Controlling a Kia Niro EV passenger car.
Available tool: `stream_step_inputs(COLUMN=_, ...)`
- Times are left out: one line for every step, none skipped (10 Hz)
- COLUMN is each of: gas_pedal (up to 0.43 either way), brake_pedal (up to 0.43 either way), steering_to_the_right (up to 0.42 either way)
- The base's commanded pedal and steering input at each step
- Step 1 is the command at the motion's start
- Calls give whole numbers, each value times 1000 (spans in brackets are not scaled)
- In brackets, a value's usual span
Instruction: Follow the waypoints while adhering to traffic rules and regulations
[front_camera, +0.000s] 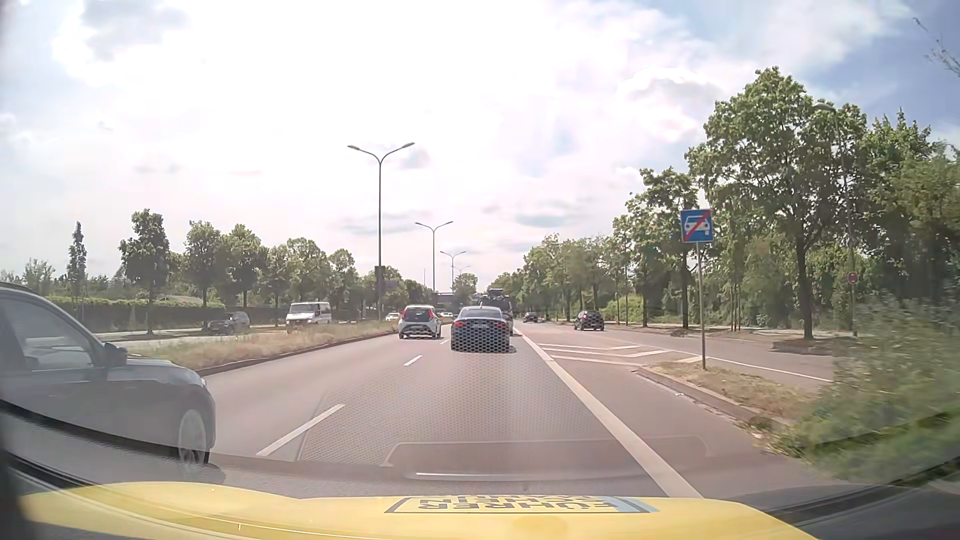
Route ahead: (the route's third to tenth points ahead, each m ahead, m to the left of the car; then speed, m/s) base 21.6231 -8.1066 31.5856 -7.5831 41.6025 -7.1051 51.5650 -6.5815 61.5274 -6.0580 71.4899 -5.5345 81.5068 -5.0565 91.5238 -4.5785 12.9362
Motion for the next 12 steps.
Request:
stream_step_inputs(gas_pedal=98, brake_pedal=0, steering_to_the_right=-2)
stream_step_inputs(gas_pedal=98, brake_pedal=0, steering_to_the_right=-2)
stream_step_inputs(gas_pedal=98, brake_pedal=0, steering_to_the_right=-1)
stream_step_inputs(gas_pedal=110, brake_pedal=0, steering_to_the_right=1)
stream_step_inputs(gas_pedal=110, brake_pedal=0, steering_to_the_right=1)
stream_step_inputs(gas_pedal=118, brake_pedal=0, steering_to_the_right=1)
stream_step_inputs(gas_pedal=130, brake_pedal=0, steering_to_the_right=1)
stream_step_inputs(gas_pedal=130, brake_pedal=0, steering_to_the_right=1)
stream_step_inputs(gas_pedal=130, brake_pedal=0, steering_to_the_right=1)
stream_step_inputs(gas_pedal=130, brake_pedal=0, steering_to_the_right=1)
stream_step_inputs(gas_pedal=130, brake_pedal=0, steering_to_the_right=1)
stream_step_inputs(gas_pedal=130, brake_pedal=0, steering_to_the_right=1)
